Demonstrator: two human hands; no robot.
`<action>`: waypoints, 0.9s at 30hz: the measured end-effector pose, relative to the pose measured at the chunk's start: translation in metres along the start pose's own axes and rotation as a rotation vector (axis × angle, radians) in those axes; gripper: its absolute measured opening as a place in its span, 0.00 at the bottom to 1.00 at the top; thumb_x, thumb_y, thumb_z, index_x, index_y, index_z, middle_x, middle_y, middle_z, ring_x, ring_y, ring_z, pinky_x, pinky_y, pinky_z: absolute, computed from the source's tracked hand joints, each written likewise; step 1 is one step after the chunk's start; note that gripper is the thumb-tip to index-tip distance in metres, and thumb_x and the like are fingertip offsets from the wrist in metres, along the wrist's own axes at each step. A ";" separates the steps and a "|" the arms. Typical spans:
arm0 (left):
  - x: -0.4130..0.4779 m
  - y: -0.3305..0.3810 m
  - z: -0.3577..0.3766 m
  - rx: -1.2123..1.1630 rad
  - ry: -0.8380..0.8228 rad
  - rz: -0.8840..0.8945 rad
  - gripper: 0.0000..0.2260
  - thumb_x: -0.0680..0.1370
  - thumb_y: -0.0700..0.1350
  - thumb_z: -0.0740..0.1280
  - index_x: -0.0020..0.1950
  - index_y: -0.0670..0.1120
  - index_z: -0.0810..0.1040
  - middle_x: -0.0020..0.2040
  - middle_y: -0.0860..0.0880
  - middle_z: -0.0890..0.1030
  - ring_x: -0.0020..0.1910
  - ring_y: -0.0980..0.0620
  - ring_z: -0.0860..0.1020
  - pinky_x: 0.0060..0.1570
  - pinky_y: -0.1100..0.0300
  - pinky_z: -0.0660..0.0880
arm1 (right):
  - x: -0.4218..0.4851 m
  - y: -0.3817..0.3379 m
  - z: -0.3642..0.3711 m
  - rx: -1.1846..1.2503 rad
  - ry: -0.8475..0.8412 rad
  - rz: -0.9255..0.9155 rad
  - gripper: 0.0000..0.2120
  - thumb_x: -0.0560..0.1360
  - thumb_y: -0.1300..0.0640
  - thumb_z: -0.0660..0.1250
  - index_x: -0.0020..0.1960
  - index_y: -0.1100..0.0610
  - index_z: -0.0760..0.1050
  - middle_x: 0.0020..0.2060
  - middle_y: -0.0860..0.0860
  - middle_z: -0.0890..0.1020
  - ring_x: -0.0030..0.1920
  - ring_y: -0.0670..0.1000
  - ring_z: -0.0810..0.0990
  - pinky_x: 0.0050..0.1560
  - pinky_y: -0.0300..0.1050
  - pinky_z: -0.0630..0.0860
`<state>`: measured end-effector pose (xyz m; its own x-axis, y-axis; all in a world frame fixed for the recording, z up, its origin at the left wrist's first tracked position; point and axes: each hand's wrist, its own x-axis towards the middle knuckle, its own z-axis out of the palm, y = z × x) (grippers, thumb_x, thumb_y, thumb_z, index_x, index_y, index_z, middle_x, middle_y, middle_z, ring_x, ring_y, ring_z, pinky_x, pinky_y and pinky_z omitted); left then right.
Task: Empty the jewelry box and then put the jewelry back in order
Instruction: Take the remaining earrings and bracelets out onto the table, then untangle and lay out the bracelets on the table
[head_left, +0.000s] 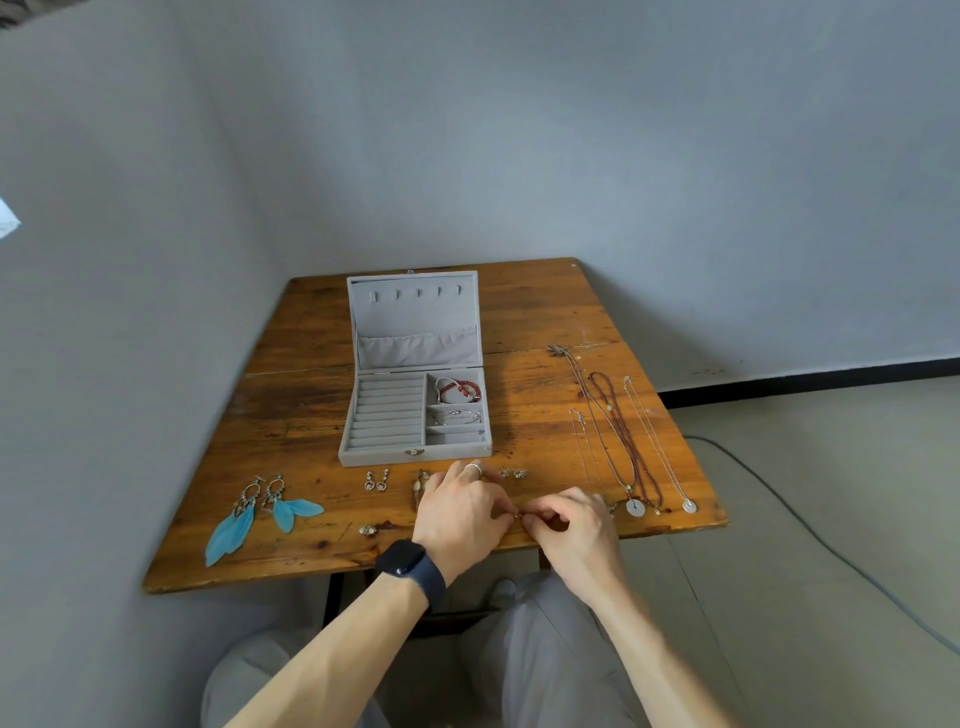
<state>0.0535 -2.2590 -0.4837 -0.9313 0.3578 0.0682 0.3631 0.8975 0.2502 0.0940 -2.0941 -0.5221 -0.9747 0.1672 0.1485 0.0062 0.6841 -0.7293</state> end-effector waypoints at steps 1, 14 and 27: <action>0.000 -0.001 0.000 0.004 0.001 0.004 0.09 0.79 0.58 0.66 0.55 0.60 0.84 0.65 0.57 0.75 0.64 0.52 0.69 0.64 0.52 0.64 | 0.000 0.000 0.000 0.003 -0.002 -0.001 0.05 0.74 0.50 0.74 0.50 0.45 0.86 0.43 0.40 0.79 0.47 0.45 0.73 0.48 0.45 0.72; -0.014 -0.086 -0.037 -0.025 0.194 -0.194 0.24 0.81 0.57 0.61 0.77 0.54 0.65 0.76 0.49 0.68 0.75 0.48 0.65 0.73 0.48 0.63 | -0.006 0.001 -0.003 -0.045 -0.013 -0.063 0.07 0.77 0.52 0.72 0.54 0.44 0.84 0.44 0.38 0.77 0.50 0.44 0.73 0.49 0.38 0.66; 0.038 -0.136 -0.032 -0.031 -0.112 -0.286 0.26 0.85 0.59 0.42 0.82 0.55 0.46 0.82 0.54 0.44 0.80 0.54 0.39 0.77 0.44 0.41 | 0.077 -0.066 -0.015 -0.282 -0.117 -0.277 0.12 0.80 0.48 0.64 0.63 0.45 0.78 0.55 0.39 0.80 0.53 0.43 0.73 0.50 0.37 0.68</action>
<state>-0.0318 -2.3761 -0.4838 -0.9861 0.1195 -0.1156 0.0841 0.9583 0.2731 0.0221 -2.1159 -0.4530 -0.9669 -0.1216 0.2245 -0.2148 0.8626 -0.4580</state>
